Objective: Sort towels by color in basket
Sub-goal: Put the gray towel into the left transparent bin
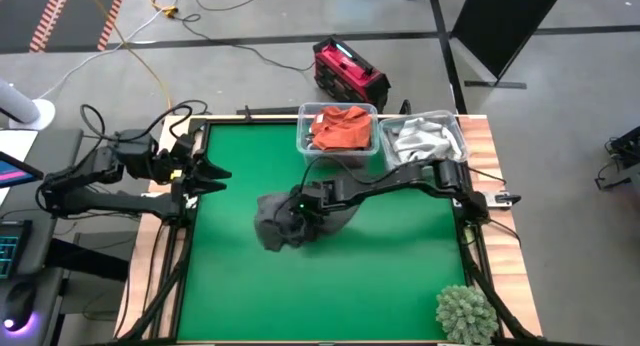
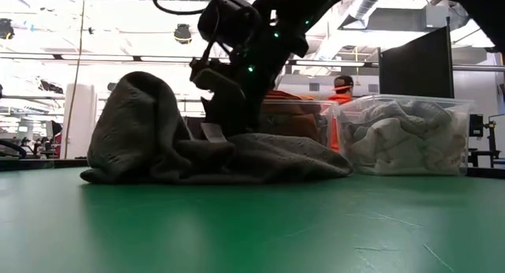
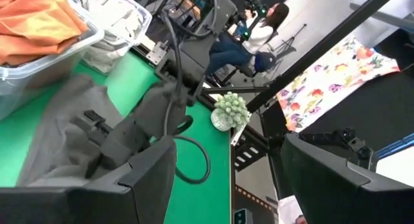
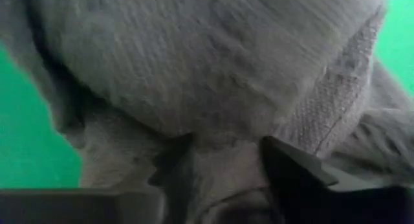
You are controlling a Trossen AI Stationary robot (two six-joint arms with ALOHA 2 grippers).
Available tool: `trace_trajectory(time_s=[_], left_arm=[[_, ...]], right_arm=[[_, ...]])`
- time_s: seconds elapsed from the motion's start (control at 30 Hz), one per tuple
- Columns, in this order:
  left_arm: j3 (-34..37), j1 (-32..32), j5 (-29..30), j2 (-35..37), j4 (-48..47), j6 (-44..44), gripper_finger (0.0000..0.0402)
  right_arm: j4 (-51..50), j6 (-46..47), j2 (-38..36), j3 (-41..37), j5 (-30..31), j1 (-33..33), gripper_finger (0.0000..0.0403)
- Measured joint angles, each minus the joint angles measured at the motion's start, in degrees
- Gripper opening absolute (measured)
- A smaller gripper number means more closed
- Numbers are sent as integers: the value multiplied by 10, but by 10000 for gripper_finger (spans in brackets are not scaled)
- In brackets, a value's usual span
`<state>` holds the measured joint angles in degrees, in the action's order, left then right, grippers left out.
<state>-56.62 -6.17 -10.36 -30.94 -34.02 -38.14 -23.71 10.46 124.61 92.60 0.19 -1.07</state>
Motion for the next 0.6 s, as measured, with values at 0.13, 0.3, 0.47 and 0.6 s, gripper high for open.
trace_trajectory(time_s=[0.13,0.3,0.47,0.6], left_arm=[[0,0,1,0,0,0,265],[0,0,2,-1,0,3,265],[0,0,14,-1,3,4,265],[0,0,26,-1,4,5,265]], right_arm=[[-9,0,8,0,0,-2,142],[-13,1,-6,-1,-30,2,21],[-18,25,-64,-1,-34,5,21],[-20,26,-133,-1,-35,8,21]])
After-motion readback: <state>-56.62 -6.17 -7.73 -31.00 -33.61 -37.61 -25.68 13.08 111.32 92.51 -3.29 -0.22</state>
